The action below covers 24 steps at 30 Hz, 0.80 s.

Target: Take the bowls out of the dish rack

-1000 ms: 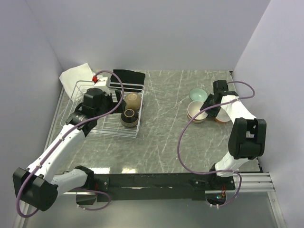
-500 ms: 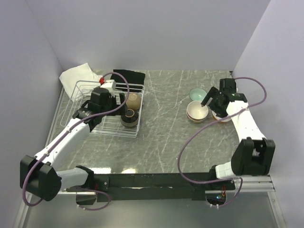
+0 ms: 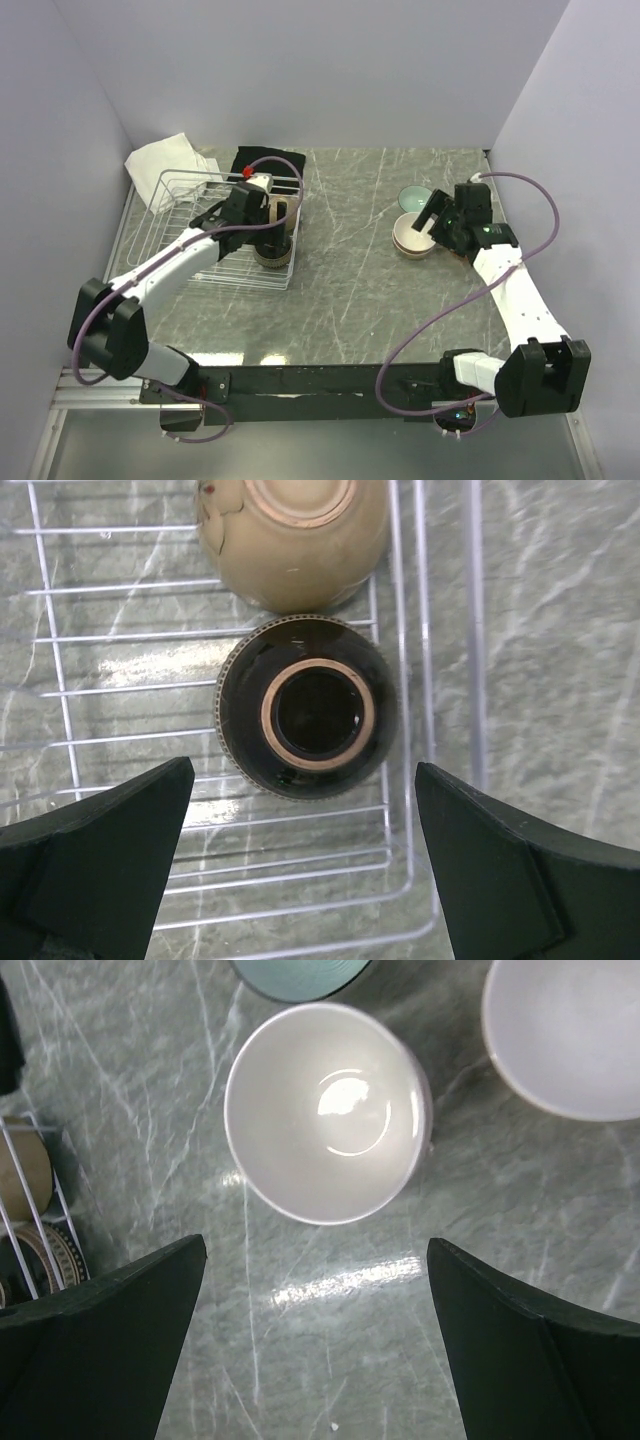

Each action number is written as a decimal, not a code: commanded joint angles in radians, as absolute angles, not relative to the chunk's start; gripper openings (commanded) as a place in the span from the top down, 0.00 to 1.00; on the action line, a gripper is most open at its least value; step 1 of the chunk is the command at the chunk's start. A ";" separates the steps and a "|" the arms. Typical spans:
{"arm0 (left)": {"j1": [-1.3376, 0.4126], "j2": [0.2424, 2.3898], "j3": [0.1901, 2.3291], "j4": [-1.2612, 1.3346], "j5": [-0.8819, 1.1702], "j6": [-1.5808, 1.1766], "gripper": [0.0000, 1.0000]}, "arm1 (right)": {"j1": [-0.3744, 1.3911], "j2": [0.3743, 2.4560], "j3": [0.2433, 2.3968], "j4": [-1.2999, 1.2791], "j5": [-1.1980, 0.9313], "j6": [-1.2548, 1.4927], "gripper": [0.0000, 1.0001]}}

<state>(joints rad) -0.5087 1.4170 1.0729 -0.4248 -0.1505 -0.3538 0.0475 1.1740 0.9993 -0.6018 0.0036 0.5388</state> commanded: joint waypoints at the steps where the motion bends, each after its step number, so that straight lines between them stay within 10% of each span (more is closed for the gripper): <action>1: -0.520 1.479 1.138 -0.440 -0.255 -0.360 0.01 | 0.095 1.134 0.973 -0.526 0.005 0.548 0.00; 24: -0.466 1.580 1.129 -0.469 -0.492 -0.319 0.34 | 0.118 1.158 0.934 -0.477 -0.094 0.520 0.00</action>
